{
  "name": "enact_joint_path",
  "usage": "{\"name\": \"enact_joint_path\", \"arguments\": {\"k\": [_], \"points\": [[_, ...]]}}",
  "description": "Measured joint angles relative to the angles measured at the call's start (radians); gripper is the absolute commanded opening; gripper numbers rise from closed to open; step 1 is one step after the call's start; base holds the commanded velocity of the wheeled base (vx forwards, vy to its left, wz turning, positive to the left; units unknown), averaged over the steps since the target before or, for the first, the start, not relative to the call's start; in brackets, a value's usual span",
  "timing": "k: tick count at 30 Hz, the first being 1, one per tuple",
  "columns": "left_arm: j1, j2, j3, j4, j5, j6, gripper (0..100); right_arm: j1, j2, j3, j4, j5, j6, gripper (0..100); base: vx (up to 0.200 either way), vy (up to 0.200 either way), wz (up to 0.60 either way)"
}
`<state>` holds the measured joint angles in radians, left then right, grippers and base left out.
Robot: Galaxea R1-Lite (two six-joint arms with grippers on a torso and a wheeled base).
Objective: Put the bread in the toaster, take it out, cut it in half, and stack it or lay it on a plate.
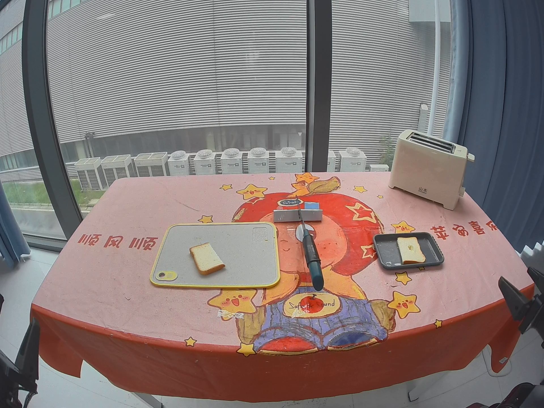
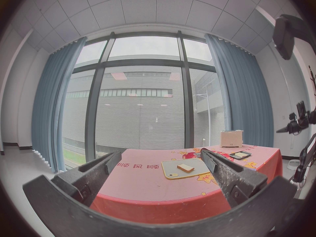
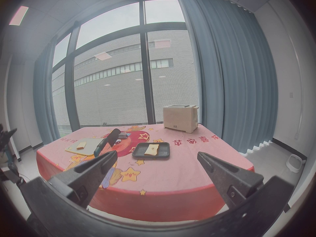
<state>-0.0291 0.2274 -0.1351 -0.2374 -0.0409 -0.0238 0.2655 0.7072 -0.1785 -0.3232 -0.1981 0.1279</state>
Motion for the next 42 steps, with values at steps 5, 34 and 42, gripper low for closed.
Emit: {"name": "enact_joint_path", "arguments": {"k": [5, 34, 42], "points": [[-0.018, 0.215, -0.076, -0.035, -0.01, -0.007, 100, 0.001, -0.107, 0.059, 0.038, 0.012, -0.01, 100, 0.0, 0.0, 0.0], [-0.17, 1.576, -0.798, -0.113, 0.076, -0.169, 100, -0.084, -0.566, 0.16, 0.279, 0.113, -0.091, 100, 0.0, 0.0, 0.0], [-0.204, 1.696, -0.812, -0.108, 0.116, -0.179, 100, -0.095, -0.606, 0.161, 0.287, 0.126, -0.086, 100, 0.0, 0.0, 0.0]]}}
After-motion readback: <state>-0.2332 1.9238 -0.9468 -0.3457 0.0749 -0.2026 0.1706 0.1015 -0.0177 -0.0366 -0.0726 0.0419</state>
